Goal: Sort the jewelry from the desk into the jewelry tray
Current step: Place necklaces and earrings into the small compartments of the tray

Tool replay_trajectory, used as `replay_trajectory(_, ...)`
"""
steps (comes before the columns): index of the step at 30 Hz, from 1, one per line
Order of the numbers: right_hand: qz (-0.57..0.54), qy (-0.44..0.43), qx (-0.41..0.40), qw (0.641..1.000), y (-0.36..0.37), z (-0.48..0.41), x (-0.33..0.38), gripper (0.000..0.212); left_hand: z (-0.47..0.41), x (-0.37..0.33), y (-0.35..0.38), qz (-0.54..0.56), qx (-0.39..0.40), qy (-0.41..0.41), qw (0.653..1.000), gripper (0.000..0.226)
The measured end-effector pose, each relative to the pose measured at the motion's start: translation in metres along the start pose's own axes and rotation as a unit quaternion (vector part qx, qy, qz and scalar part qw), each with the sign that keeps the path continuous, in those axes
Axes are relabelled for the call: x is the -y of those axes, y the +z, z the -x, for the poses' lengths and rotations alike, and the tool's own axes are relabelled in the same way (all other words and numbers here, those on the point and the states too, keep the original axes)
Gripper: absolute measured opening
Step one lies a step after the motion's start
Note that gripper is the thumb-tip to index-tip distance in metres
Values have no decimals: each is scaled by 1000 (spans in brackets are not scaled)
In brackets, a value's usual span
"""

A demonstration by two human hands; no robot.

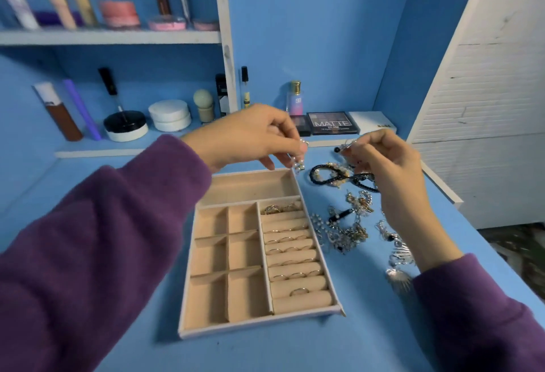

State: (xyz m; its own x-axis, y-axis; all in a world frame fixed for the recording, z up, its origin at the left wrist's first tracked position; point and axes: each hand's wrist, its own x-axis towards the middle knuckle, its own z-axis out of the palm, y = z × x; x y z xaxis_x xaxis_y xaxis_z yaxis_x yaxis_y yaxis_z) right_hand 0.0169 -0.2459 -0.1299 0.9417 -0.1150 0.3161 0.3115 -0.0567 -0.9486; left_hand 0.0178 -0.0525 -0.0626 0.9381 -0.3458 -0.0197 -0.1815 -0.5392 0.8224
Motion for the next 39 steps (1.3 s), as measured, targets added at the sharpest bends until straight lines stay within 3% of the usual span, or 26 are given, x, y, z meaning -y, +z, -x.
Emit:
replay_trajectory(6, -61, 14, 112, 992, 37, 14, 24, 15, 55, 26, -28, 18, -140, 24, 990, 10)
replay_trajectory(13, 21, 30, 221, 975, 86, 30, 26, 7, 85, 68, -23, -45, -168, -29, 984, 7)
replay_trajectory(22, 102, 20, 244, 964, 112, 38, 22, 14, 93, 98, -5, -115, -191, -54, 973, 9)
replay_trajectory(29, 116, 8, 214, 970, 116, 39, 23, 12, 97, 97, -6, 43, -260, -25, 964, 6)
replay_trajectory(39, 98, 22, 218, 971, 115, 40, 25, 10, 96, 89, -11, 94, -274, -14, 957, 7)
